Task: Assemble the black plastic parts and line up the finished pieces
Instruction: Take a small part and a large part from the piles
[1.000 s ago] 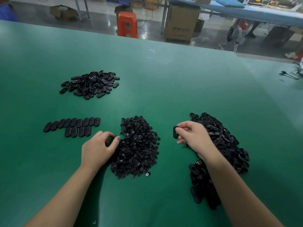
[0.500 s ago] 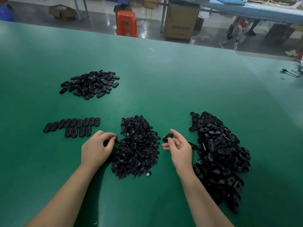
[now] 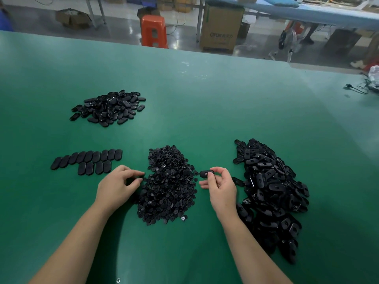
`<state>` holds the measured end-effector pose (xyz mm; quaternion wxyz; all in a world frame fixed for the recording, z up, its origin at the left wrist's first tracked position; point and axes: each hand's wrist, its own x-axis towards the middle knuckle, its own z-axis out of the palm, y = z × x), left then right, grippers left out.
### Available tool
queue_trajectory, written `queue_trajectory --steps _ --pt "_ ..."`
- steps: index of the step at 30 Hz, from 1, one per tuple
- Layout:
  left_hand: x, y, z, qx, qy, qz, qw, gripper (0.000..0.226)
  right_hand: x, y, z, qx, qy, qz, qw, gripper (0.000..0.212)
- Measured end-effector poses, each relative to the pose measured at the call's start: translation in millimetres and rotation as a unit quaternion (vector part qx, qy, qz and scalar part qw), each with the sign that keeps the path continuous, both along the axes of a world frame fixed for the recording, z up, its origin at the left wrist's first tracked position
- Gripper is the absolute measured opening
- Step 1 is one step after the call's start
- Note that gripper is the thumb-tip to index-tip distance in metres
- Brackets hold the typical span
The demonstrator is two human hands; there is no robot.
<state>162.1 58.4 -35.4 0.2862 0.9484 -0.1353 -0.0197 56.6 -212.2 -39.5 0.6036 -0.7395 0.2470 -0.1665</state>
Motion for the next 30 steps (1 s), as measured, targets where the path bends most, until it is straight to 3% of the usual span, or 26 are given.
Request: queue_trajectory --steps 9,14,18,23,30 --pt "13.4 -2.8 5.8 0.005 0.068 0.007 0.998 0.019 0.9 0.1 -1.5 0.018 -0.004 0.008 1.000 0.005" --pt "12.3 -17.4 10.8 -0.106 0.055 0.042 0.992 0.018 0.9 -0.7 -3.8 0.029 -0.006 0.010 0.999 0.008" --pt "-0.8 -57.2 27.9 -0.192 0.053 -0.020 0.980 0.020 0.9 -1.1 -5.2 0.038 -0.009 0.014 0.999 0.010" --pt "-18.7 -115.2 43.9 -0.217 0.039 -0.125 0.967 0.019 1.2 -2.0 -5.4 0.045 -0.021 0.011 0.999 0.010" --pt "-29.1 -155.0 45.2 -0.282 0.114 -0.113 0.946 0.017 1.0 -2.5 -6.4 0.036 -0.034 0.011 0.999 0.008"
